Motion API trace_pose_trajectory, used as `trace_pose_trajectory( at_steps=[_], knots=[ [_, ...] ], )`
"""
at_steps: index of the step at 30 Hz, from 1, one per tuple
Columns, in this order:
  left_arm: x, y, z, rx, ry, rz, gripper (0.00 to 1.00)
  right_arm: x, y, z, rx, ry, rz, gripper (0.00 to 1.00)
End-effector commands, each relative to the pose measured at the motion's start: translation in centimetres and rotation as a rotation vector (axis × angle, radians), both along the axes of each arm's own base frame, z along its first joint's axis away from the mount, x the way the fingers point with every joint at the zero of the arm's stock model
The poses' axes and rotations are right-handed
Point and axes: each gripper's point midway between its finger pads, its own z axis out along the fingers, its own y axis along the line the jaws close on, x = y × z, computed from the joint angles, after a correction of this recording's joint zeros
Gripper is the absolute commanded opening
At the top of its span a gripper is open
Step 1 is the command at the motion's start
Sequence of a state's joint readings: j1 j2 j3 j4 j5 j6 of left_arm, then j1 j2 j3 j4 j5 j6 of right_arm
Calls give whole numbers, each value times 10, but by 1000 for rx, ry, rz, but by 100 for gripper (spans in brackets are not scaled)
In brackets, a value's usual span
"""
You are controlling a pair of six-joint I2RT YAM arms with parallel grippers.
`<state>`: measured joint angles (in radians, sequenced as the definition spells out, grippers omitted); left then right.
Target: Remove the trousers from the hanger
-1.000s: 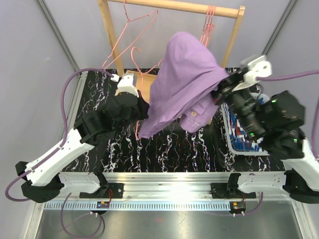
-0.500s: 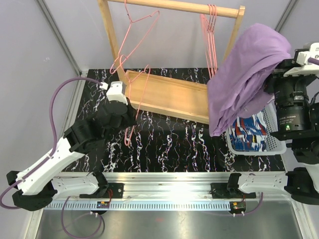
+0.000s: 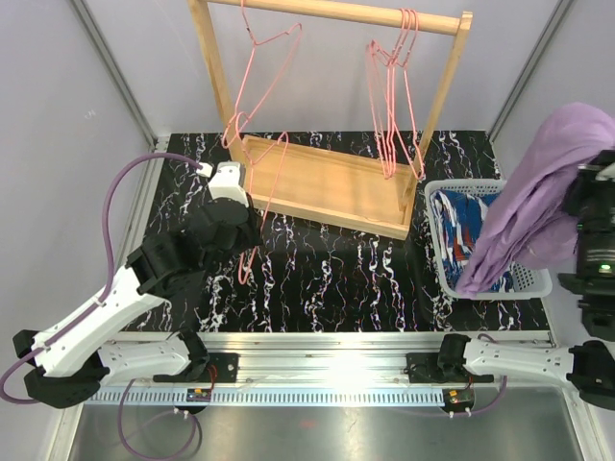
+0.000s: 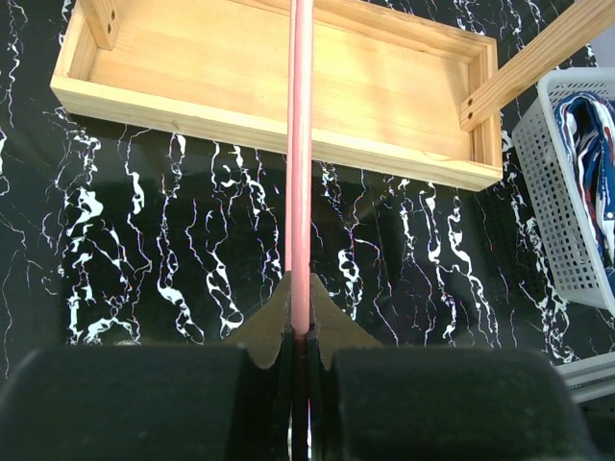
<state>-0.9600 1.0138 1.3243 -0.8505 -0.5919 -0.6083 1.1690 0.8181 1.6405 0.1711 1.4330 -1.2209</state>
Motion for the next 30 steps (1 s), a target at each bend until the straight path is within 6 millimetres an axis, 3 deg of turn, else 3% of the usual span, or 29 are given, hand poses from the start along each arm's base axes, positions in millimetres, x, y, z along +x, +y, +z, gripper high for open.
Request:
trace_pose_trajectory(
  at_steps=[1, 5, 6, 8, 9, 13, 18, 22, 27, 29, 30],
  knots=[
    [7, -4, 14, -49, -53, 8, 0, 26, 60, -25, -320, 102, 8, 0],
    [8, -12, 16, -72, -50, -11, 0, 42, 57, -35, -396, 97, -128, 0],
    [9, -15, 18, -82, -53, -14, 0, 54, 45, -54, -420, 151, -203, 0],
    [11, -21, 21, -96, -52, -20, 0, 71, 29, -72, -406, 183, -296, 0],
    [12, -23, 23, -106, -55, -25, 0, 71, 3, -84, -360, 210, -407, 0],
    [15, -37, 29, -124, -62, -59, 0, 51, -33, -93, -214, 125, -531, 0],
    [23, -50, 29, -94, -60, -84, 0, 23, -53, -82, -146, 25, -638, 0],
    [25, -48, 30, -83, -77, -82, 0, 7, -62, -70, -157, -8, -674, 0],
    [26, -42, 24, -65, -87, -72, 0, -18, -73, -41, -220, -25, -719, 0],
    [26, -40, 21, -65, -86, -72, 0, -14, -72, -43, -276, 28, -714, 0],
    [26, -40, 21, -69, -90, -74, 0, -8, -70, -53, -315, 75, -716, 0]
  ],
)
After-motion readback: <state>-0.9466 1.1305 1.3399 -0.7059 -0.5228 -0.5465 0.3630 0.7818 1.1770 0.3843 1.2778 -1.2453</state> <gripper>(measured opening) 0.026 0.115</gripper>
